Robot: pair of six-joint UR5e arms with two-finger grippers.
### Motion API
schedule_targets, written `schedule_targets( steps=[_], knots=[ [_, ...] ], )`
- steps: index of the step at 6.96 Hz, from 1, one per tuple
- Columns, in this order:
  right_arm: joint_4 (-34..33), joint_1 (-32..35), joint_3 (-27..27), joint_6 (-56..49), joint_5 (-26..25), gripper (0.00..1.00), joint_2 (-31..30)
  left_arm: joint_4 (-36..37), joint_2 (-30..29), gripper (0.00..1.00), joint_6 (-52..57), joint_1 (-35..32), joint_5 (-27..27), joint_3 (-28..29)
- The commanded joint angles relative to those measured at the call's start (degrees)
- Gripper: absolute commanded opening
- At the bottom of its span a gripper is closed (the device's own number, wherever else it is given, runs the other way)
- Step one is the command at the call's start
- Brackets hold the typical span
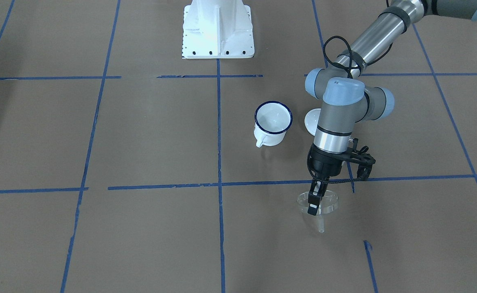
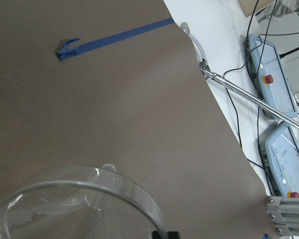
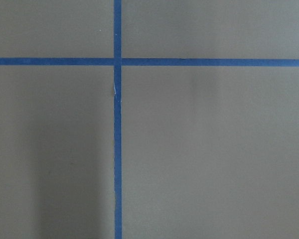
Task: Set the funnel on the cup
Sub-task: 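Grasp the clear glass funnel rim with the left gripper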
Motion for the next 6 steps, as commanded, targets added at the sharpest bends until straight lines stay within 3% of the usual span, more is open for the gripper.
schedule_targets(
  steps=[1, 2, 3, 4, 6],
  knots=[
    [0.00, 0.00, -0.06, 0.00, 0.00, 1.00, 0.00, 1.84, 0.70, 0.00, 1.07, -2.29, -5.28, -6.08],
    [0.00, 0.00, 0.02, 0.00, 0.00, 1.00, 0.00, 7.60, 1.66, 0.00, 6.74, -3.51, -9.68, -11.25],
    [0.00, 0.00, 0.03, 0.00, 0.00, 1.00, 0.00, 17.14, 1.58, 0.00, 12.62, -3.53, -10.33, -17.04],
    [0.00, 0.00, -0.06, 0.00, 0.00, 1.00, 0.00, 25.94, 1.67, 0.00, 18.43, -3.88, -14.95, -22.84],
    [0.00, 0.00, 0.02, 0.00, 0.00, 1.00, 0.00, 39.94, 1.50, 0.00, 26.97, -5.28, -22.26, -29.73]
  ],
)
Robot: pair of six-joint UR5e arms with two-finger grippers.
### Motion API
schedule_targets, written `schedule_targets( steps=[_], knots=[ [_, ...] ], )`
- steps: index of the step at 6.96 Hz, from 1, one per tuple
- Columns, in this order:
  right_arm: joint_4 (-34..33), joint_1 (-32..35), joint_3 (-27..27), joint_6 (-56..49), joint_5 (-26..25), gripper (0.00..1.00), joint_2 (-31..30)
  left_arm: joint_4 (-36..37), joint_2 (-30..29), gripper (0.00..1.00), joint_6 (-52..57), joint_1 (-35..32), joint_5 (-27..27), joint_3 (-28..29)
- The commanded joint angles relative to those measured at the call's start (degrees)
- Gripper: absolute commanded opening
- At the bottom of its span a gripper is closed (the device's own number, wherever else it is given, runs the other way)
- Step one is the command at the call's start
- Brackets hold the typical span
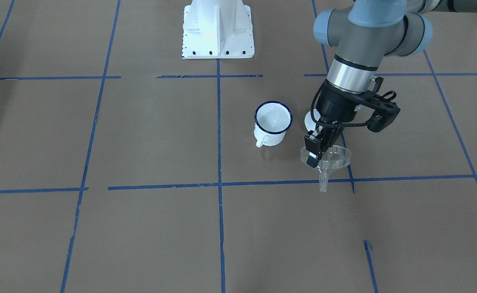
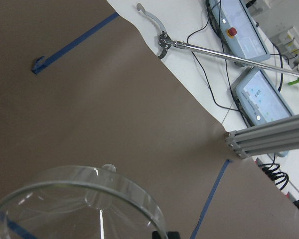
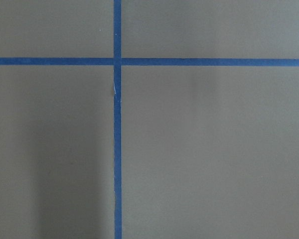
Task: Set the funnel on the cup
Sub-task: 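Lift the funnel and carry it over the open mug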
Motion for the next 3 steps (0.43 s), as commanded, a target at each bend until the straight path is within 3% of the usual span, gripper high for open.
schedule_targets(
  steps=[1, 3],
  knots=[
    [0.00, 0.00, 0.06, 0.00, 0.00, 1.00, 0.00, 14.45, -0.72, 0.00, 8.95, -0.49, -6.47, -5.28],
    [0.00, 0.00, 0.06, 0.00, 0.00, 1.00, 0.00, 22.91, -2.55, 0.00, 12.59, 0.73, -12.89, -7.74]
  ],
)
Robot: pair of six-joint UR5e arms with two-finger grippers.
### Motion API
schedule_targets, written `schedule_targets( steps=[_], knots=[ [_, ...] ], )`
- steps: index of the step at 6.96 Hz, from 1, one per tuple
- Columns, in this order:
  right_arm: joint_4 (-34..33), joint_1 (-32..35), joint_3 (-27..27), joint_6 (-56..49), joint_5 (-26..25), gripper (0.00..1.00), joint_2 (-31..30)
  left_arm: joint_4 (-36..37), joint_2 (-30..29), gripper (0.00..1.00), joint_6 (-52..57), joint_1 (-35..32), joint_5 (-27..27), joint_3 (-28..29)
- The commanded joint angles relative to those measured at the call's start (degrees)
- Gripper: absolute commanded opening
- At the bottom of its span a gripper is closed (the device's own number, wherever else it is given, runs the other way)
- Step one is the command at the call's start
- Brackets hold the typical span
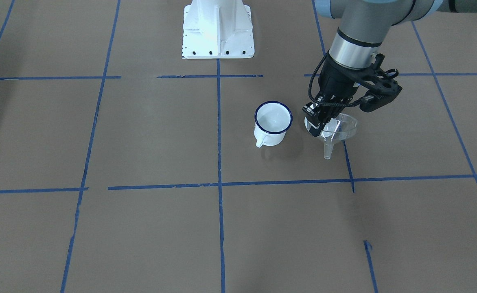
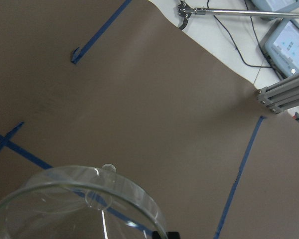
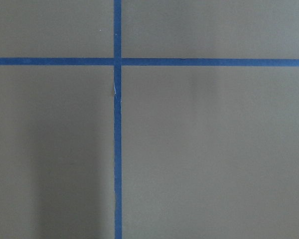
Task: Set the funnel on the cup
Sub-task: 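Lift the funnel and carry it over the open mug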
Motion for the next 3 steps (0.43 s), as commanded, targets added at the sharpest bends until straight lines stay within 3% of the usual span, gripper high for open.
schedule_targets(
  steps=[1, 3],
  knots=[
    [0.00, 0.00, 0.03, 0.00, 0.00, 1.00, 0.00, 7.12, -3.03, 0.00, 1.93, 3.76, -4.66, -0.96],
    [0.00, 0.00, 0.03, 0.00, 0.00, 1.00, 0.00, 8.72, -4.01, 0.00, 4.12, 8.96, -4.77, 0.35]
  ],
)
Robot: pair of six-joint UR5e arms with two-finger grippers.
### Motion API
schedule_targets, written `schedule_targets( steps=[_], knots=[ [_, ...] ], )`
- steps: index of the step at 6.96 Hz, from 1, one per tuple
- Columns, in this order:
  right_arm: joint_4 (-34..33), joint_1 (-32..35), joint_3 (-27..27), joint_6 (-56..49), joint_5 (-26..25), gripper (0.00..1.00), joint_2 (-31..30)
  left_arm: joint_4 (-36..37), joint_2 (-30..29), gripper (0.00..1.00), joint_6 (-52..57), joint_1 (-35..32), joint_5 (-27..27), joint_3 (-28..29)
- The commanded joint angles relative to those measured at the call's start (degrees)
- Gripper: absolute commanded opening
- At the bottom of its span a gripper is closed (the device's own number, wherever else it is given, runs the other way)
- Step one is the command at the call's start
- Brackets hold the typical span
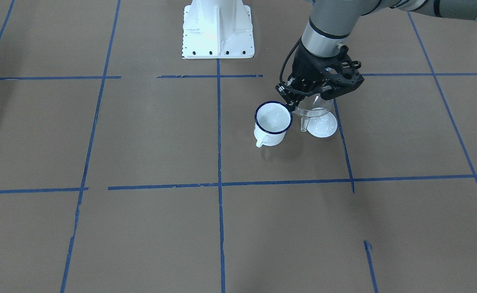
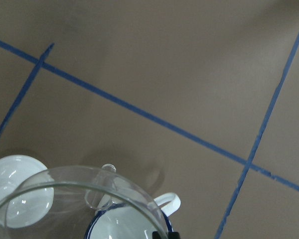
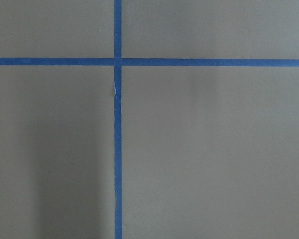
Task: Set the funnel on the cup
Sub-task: 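Lift the funnel and carry it over the open mug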
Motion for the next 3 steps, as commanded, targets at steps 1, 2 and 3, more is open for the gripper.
schedule_targets(
  steps=[1, 2, 3],
  knots=[
    [0.00, 0.00, 0.00, 0.00, 0.00, 1.00, 0.00, 1.03, -1.68, 0.00, 2.92, 3.87, -0.38, 2.30],
    [0.00, 0.00, 0.00, 0.00, 0.00, 1.00, 0.00, 1.03, -2.04, 0.00, 3.20, 4.57, -1.17, 3.44],
    [0.00, 0.00, 0.00, 0.00, 0.00, 1.00, 0.00, 0.94, -3.69, 0.00, 3.90, 5.02, -1.17, 6.15]
  ],
)
